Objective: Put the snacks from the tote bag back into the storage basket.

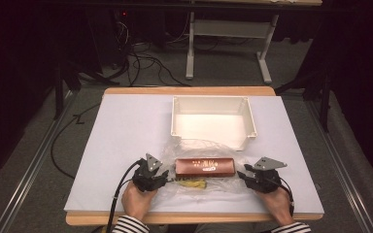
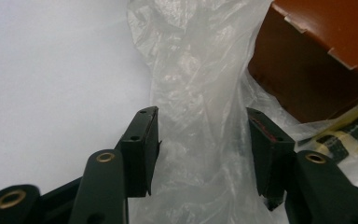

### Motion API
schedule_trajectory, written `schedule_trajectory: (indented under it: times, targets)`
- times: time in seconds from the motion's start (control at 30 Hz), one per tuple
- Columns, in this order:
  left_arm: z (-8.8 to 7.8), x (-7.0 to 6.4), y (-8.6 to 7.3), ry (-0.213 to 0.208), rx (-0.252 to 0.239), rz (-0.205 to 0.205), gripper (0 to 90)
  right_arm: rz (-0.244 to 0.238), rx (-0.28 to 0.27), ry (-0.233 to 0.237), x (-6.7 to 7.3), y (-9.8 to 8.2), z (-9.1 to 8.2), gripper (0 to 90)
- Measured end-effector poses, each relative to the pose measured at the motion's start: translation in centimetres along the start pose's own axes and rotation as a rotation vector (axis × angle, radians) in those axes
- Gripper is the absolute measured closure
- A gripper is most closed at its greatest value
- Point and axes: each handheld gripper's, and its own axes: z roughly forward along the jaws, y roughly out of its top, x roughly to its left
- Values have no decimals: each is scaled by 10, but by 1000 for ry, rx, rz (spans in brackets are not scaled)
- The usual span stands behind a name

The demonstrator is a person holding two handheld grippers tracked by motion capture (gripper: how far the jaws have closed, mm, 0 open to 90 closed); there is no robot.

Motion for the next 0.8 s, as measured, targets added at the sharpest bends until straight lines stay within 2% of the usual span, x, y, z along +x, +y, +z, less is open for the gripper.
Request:
schedule_trajectory:
  times: [0.03,0.17,0.23,0.4,0.43,0.57,0.63,0.7,0.73,0.8]
  targets:
    - [-1,1,-1,2,-3,3,503,-9,-4,-3,0,-3,-2,580]
    - [-4,7,-6,-2,-7,-14,525,18,-1,5,-1,-7,-6,583]
    - [-5,9,-8,-5,-15,-18,542,5,-1,-9,1,-8,-8,590]
    - [-6,11,-8,-3,-11,-13,553,15,-3,-8,3,-15,-15,590]
    - [-6,13,-9,8,-12,-11,552,9,-3,-11,4,-15,-16,590]
    - [-6,18,-11,-1,-18,-32,545,21,7,5,3,-17,-18,588]
    - [-5,16,-7,17,-3,-17,540,39,7,14,2,-17,-18,585]
    - [-5,10,-1,19,3,33,541,62,14,21,1,-15,-17,547]
    - [-6,8,1,14,-14,45,541,74,-2,13,0,-13,-16,520]
    - [-10,6,4,-3,-39,42,539,121,-62,19,-3,-10,-19,501]
